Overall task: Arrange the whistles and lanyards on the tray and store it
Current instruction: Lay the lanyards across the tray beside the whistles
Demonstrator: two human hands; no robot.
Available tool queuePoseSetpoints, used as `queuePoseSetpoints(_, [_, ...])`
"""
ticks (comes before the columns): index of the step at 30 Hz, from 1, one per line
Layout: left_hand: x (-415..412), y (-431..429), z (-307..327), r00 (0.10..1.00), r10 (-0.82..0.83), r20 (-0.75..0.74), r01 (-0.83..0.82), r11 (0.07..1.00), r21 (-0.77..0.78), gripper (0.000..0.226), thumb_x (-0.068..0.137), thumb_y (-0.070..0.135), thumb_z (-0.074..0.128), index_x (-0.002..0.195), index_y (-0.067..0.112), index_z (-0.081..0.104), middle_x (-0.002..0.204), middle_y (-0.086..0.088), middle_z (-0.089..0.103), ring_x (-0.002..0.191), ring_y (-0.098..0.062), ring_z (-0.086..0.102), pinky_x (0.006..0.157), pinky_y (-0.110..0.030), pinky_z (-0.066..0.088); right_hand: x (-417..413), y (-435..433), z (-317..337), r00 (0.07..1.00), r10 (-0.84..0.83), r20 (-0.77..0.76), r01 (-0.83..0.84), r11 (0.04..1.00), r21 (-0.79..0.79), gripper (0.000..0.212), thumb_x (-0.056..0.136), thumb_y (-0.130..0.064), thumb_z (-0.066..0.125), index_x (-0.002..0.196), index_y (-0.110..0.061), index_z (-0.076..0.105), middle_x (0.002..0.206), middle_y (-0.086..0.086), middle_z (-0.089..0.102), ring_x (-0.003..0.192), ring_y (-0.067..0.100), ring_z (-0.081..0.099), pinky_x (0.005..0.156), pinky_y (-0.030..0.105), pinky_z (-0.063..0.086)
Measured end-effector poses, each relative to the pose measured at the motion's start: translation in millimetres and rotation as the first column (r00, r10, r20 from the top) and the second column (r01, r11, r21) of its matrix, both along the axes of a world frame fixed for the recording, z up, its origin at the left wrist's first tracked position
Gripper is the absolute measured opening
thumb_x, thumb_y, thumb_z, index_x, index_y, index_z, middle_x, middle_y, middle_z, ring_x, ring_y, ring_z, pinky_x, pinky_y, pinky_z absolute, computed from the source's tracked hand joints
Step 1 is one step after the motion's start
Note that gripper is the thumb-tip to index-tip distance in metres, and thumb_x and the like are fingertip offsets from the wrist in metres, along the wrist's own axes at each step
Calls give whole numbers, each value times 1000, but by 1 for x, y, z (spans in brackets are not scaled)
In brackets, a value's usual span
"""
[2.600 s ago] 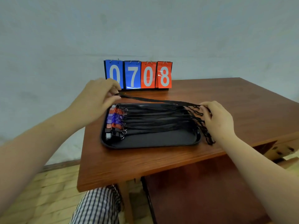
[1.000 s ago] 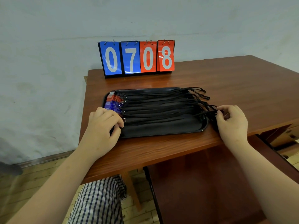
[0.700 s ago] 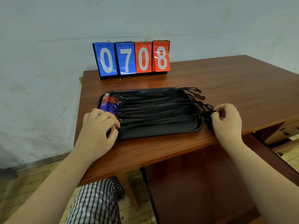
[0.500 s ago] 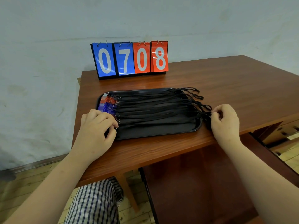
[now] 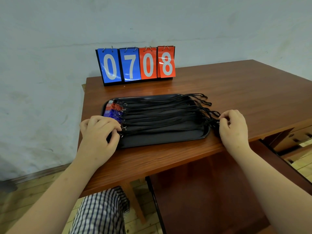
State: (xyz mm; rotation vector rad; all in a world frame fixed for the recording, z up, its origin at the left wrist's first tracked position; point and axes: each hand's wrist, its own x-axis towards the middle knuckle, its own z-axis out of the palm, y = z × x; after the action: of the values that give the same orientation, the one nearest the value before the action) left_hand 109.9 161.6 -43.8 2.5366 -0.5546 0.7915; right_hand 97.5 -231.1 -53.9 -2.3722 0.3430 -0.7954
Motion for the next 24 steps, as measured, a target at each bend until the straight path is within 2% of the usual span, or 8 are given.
queuePoseSetpoints(3, [0, 0, 1, 1000, 6, 20, -6, 1000, -25, 25, 90, 25, 43, 92, 23, 68, 103, 7, 67, 108, -17, 54, 93, -32, 23, -1, 1, 3, 1000, -4, -6, 4, 1000, -12, 15, 93, -9, 44, 92, -15, 58, 97, -2, 52, 94, 20, 48, 79, 34, 42])
queuePoseSetpoints(7, [5, 5, 1, 997, 59, 52, -50, 988, -147, 22, 93, 19, 47, 99, 15, 67, 102, -2, 65, 98, -21, 58, 85, -41, 41, -3, 3, 9, 999, -49, 11, 48, 998, 34, 14, 94, -16, 48, 100, -18, 61, 106, 0, 55, 102, 22, 51, 91, 45, 46])
queuePoseSetpoints(9, [8, 8, 2, 991, 136, 3, -132, 963, -236, 18, 95, 14, 50, 104, 13, 65, 100, -2, 62, 94, -20, 57, 84, -45, 45, -8, 10, 14, 992, -106, 68, 99, 991, 92, 14, 95, -20, 49, 102, -20, 61, 106, 0, 56, 102, 20, 51, 92, 45, 46])
queuePoseSetpoints(12, [11, 9, 3, 954, 249, -165, -294, 879, -374, 20, 97, 10, 50, 115, 10, 60, 102, 0, 57, 93, -15, 53, 84, -35, 45, -20, 32, 21, 990, -101, 97, 75, 967, 244, 11, 96, -19, 49, 103, -23, 57, 94, -3, 58, 82, 18, 56, 73, 37, 49])
queuePoseSetpoints(14, [12, 10, 3, 909, 256, -330, -394, 786, -477, 22, 98, 11, 48, 119, 10, 56, 104, 0, 57, 95, -16, 54, 80, -31, 42, -26, 47, 20, 996, -65, 64, 38, 936, 351, 12, 97, -16, 48, 104, -22, 54, 86, -3, 58, 67, 17, 53, 60, 34, 46])
queuePoseSetpoints(16, [13, 12, 2, 880, 243, -408, -440, 741, -507, 22, 98, 12, 49, 119, 10, 55, 105, -1, 57, 96, -18, 55, 79, -30, 41, -29, 58, 16, 998, -49, 29, 34, 927, 373, 14, 97, -15, 49, 107, -22, 52, 84, -3, 58, 62, 17, 51, 54, 29, 42])
queuePoseSetpoints(20, [14, 12, 2, 872, 231, -432, -445, 742, -501, 19, 97, 12, 52, 116, 11, 57, 104, -1, 59, 94, -16, 54, 79, -28, 39, -24, 63, 10, 996, -83, -23, 86, 953, 291, 15, 96, -15, 53, 111, -19, 51, 83, 0, 57, 64, 14, 53, 54, 26, 37])
queuePoseSetpoints(24, [15, 10, 5, 848, 258, -462, -474, 759, -446, 12, 99, 17, 50, 105, 14, 60, 100, 2, 58, 92, -14, 52, 76, -29, 37, -21, 61, 5, 983, -146, -113, 160, 980, 121, 12, 97, -19, 52, 108, -14, 54, 103, 4, 52, 69, 13, 50, 64, 30, 38])
